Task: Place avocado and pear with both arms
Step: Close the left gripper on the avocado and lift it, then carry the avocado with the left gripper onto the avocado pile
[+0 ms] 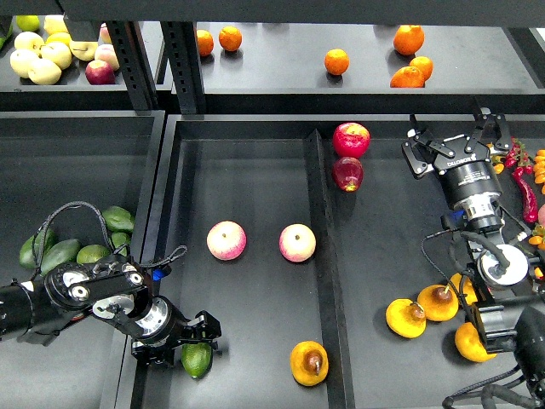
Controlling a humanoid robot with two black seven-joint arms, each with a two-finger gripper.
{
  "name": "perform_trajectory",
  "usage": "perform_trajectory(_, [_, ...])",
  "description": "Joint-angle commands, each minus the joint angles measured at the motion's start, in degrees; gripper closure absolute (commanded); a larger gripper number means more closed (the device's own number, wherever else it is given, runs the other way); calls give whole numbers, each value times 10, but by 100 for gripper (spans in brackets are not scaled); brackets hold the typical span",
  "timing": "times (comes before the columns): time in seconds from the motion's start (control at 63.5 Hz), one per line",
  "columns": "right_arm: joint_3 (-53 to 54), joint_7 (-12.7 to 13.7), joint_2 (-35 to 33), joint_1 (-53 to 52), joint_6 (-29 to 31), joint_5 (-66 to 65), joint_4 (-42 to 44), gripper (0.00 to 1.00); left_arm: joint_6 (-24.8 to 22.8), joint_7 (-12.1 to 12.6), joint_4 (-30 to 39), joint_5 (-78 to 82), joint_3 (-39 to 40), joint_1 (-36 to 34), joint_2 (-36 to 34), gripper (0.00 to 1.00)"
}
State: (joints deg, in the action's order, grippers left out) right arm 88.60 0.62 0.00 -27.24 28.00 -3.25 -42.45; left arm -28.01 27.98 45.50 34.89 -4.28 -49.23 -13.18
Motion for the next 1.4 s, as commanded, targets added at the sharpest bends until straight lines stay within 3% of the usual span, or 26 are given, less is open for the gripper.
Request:
perform_trajectory(0.0, [0,0,0,0,0,0,0,0,0,0,1,1,16,0,1,50])
perform_trajectory(0.504, [0,0,0,4,0,0,0,0,0,0,7,-3,42,-39,-10,54])
perform_trajectory(0.819, [0,1,0,4,0,0,0,0,0,0,7,-26,41,-112,-121,54])
perform_trajectory(1.165, [0,1,0,4,0,0,0,0,0,0,-1,-23,37,-100,-211,52])
perform_trajectory(1.385, [-1,1,0,4,0,0,-1,0,0,0,-30,-22,41,-76,-217,49])
